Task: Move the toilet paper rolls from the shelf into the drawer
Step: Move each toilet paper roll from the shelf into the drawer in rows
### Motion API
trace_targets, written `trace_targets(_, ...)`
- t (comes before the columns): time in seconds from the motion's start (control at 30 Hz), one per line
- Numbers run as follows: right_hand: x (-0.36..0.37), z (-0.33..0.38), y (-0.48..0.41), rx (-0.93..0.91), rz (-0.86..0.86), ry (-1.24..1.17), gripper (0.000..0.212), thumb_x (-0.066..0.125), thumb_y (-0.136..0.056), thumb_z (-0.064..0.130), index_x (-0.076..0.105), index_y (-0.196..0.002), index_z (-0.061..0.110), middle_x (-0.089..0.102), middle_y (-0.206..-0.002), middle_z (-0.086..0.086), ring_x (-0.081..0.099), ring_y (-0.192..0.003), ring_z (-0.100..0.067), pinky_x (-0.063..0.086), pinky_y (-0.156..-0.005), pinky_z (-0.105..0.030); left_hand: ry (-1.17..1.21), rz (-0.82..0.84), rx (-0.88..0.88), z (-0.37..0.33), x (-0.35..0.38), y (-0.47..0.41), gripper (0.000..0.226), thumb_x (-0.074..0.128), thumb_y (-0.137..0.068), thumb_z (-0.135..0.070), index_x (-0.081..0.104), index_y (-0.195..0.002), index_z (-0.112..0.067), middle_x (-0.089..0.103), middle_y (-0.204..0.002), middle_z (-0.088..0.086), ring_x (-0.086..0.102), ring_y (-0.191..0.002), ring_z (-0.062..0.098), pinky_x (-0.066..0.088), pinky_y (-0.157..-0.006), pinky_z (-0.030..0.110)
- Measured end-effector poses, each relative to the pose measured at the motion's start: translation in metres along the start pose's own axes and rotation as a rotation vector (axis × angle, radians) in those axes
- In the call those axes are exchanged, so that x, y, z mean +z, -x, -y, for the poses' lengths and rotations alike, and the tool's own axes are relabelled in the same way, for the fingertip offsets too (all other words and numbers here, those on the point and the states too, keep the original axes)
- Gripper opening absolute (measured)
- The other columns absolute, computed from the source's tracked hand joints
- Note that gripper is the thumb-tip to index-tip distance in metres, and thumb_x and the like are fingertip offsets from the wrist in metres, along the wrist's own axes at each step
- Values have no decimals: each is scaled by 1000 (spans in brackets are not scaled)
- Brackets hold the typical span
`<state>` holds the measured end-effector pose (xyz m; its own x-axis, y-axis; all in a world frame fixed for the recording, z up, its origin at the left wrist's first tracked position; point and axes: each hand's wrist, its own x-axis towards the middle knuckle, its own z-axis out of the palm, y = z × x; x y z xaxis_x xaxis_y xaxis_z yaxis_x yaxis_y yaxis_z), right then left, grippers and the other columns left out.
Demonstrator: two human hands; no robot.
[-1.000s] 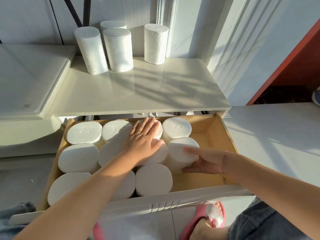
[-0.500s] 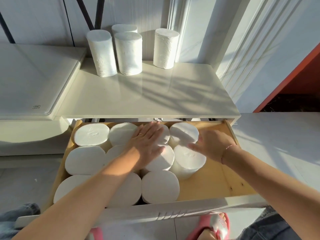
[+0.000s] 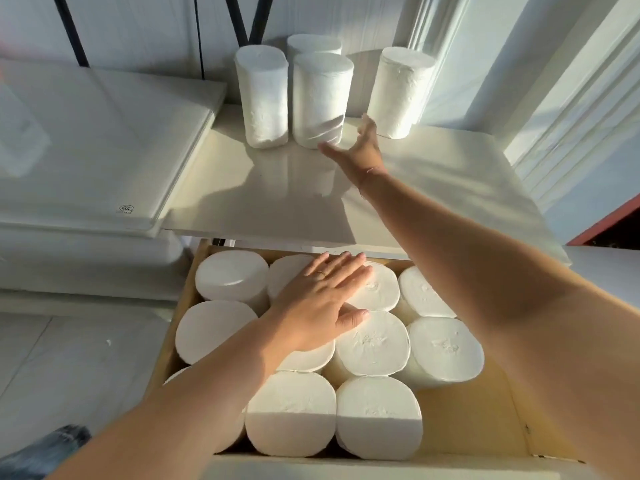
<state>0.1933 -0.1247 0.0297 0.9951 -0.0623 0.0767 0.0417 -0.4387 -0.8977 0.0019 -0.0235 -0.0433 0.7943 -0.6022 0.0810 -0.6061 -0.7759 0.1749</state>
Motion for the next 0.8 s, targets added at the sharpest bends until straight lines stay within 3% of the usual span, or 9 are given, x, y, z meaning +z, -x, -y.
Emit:
trace_targets(0.13,25,4,-35,26,-28,-122,116,83,-70,31,4,-153,12,17,-160,-8,19,-148,-18,21,-120,-31,32,-6,-1,2,2,1,65,20,-95,-56,-1,-150,-29,-10,-158,-9,-11,-144,8,-13,-115,33)
trace_targets(0.43,58,10,-66,-71,-192,-275,120,86,-52,30,18,-150,18,37,-144,-4,40,-131,-20,35,-112,-34,63,-13,-9,7,0,-5,65,23,-95,-56,0,-150,-28,-6,-159,-7,-8,-144,10,-19,-113,31)
trace_targets(0.63,69,16,-63,-69,-332,-163,98,78,-55,37,32,-139,17,49,-129,-1,52,-116,-20,43,-103,-41,48,-15,-12,9,-1,-5,65,23,-96,-55,1,-150,-27,-5,-159,-7,-8,-144,10,-22,-111,28)
trace_targets(0.8,48,9,-41,-137,-298,-171,83,80,-56,31,39,-125,12,52,-117,0,54,-105,-16,48,-94,-31,34,-14,-7,10,0,-5,65,24,-95,-56,4,-150,-26,-1,-159,-6,-5,-145,12,-16,-114,31)
